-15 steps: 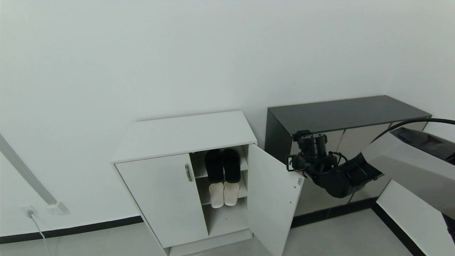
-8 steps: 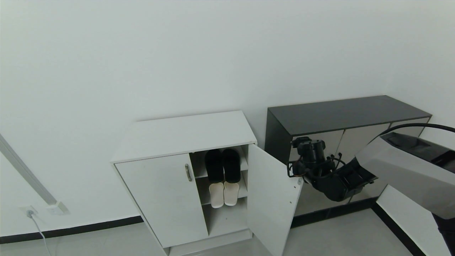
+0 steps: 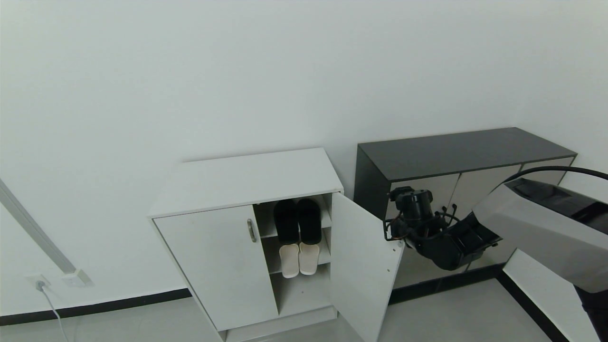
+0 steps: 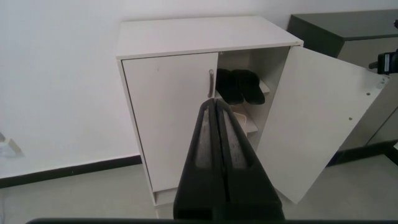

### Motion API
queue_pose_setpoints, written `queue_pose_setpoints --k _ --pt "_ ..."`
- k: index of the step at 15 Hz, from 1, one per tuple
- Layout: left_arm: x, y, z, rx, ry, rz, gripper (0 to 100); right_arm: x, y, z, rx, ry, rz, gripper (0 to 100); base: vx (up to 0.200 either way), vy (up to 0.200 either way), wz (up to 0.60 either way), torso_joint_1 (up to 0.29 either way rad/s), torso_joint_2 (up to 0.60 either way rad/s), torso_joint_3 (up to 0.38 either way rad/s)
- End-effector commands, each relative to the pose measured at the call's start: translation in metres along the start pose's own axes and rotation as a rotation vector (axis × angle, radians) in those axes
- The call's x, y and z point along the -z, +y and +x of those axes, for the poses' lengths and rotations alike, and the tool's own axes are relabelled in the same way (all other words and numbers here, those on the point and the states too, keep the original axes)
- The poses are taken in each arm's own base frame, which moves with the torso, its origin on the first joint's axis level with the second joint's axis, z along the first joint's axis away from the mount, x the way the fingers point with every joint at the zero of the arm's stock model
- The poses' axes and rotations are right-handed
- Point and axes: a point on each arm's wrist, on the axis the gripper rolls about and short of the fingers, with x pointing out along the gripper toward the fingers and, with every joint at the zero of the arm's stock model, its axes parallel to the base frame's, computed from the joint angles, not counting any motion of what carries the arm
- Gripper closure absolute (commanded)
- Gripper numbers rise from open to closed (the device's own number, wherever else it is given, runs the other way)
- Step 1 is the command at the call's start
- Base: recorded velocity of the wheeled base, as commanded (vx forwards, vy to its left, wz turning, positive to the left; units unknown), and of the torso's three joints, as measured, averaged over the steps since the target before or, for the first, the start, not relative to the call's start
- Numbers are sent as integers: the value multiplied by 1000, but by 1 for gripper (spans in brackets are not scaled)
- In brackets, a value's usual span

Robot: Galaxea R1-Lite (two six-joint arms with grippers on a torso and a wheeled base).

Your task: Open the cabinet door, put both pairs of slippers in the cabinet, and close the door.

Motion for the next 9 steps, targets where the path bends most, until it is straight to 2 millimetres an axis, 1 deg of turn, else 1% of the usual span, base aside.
queue_pose_setpoints --k 1,5,7,9 --pt "0 0 0 -1 -2 0 100 1 3 -2 -5 3 -4 100 0 0 0 0 0 0" --pt "0 0 0 -1 2 0 100 5 13 -7 -26 11 -20 100 0 0 0 0 0 0" --pt "0 0 0 -1 0 0 100 10 20 -12 -43 22 -34 100 0 0 0 0 0 0" --pt "0 0 0 -1 0 0 100 16 32 -18 -69 32 -48 100 0 0 0 0 0 0"
